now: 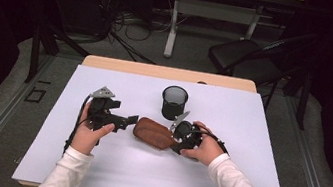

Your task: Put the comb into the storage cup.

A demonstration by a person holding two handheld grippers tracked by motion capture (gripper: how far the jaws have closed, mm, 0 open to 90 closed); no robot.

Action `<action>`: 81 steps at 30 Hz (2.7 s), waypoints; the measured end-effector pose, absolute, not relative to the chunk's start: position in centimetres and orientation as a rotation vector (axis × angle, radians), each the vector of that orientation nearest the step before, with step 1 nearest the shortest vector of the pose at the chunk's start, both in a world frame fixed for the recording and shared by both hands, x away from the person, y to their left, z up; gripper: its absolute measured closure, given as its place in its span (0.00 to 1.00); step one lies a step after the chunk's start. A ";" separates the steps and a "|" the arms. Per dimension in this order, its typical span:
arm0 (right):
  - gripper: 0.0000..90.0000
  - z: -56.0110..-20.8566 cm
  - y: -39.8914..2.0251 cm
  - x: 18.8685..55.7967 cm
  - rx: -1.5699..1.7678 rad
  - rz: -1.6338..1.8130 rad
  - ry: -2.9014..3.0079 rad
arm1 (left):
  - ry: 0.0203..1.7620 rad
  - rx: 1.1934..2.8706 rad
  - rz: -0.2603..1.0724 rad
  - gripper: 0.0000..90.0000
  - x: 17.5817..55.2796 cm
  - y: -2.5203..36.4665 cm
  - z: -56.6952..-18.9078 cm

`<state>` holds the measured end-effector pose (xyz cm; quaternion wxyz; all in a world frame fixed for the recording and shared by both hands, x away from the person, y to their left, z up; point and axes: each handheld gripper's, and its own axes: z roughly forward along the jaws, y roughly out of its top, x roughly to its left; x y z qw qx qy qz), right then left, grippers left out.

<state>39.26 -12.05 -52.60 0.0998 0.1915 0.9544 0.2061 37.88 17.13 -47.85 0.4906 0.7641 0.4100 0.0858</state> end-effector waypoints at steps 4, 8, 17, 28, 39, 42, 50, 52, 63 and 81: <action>0.51 -52.8 -12.0 39.2 0.561 0.606 2.826 | 0.996 1.856 0.208 0.01 37.9 17.1 -47.9; 0.50 -52.9 -11.9 39.3 0.548 0.595 2.822 | 0.996 1.856 0.208 0.01 37.9 17.1 -47.9; 0.55 -53.2 -11.7 39.5 0.546 0.589 2.839 | 0.998 1.856 0.207 0.01 37.9 17.1 -47.9; 0.65 -53.4 -11.5 39.6 0.543 0.577 2.864 | 1.001 1.855 0.210 0.01 37.9 17.2 -47.9; 0.74 -53.4 -11.5 39.6 0.541 0.594 2.887 | 1.002 1.856 0.208 0.01 37.9 17.1 -47.9; 0.76 -53.4 -11.5 39.6 0.545 0.595 2.890 | 1.003 1.856 0.207 0.01 37.9 17.1 -48.0; 0.78 -53.3 -11.5 39.5 0.534 0.580 2.896 | 1.003 1.858 0.208 0.01 37.9 17.1 -48.0; 0.79 -53.3 -11.5 39.5 0.529 0.580 2.898 | 1.002 1.859 0.207 0.01 37.9 17.1 -48.0; 0.80 -53.4 -11.5 39.3 0.486 0.573 2.883 | 1.005 1.858 0.205 0.01 37.9 17.2 -48.0; 0.80 -53.3 -11.8 39.4 0.501 0.613 2.891 | 1.012 1.855 0.207 0.01 37.9 17.3 -48.0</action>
